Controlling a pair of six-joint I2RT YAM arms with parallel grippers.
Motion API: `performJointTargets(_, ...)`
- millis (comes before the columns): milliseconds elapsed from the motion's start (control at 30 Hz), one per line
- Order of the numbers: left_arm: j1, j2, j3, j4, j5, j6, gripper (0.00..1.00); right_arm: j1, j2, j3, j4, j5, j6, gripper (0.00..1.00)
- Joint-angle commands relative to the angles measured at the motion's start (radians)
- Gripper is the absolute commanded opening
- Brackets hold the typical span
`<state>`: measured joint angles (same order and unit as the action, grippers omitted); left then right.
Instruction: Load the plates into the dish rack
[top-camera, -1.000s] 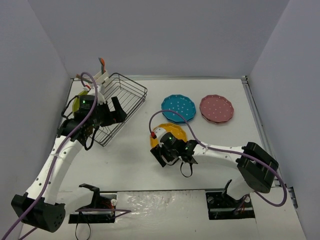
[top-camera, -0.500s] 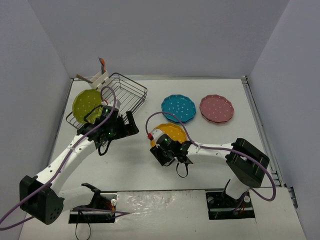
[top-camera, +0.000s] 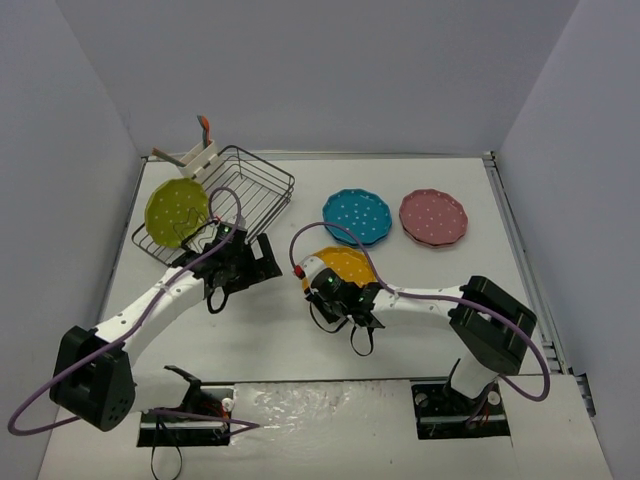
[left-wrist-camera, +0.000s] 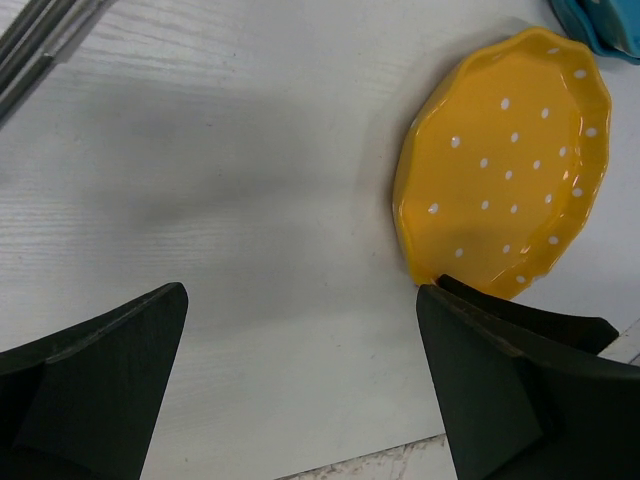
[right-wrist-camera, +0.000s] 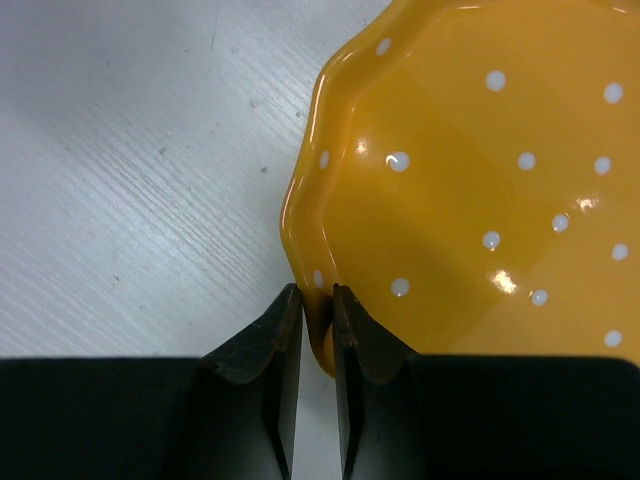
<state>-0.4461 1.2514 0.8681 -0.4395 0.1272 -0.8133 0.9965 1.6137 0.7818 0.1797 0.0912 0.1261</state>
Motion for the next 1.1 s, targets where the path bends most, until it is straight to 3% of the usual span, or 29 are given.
performJointTargets(0,-0.009,0.02,0.031,0.084,0.045,-0.044,0.97,0.005,0.005,0.018,0.018,0.007,0.027,0.0)
performJointTargets(567,-0.06,0.146,0.107,0.157,0.189,-0.19,0.97,0.005,-0.321,-0.056,0.166,-0.031,0.156,0.0)
performJointTargets(1067,-0.099,0.234,0.156,0.293,0.288,-0.318,0.97,0.005,-0.331,-0.093,0.264,-0.018,0.189,0.0)
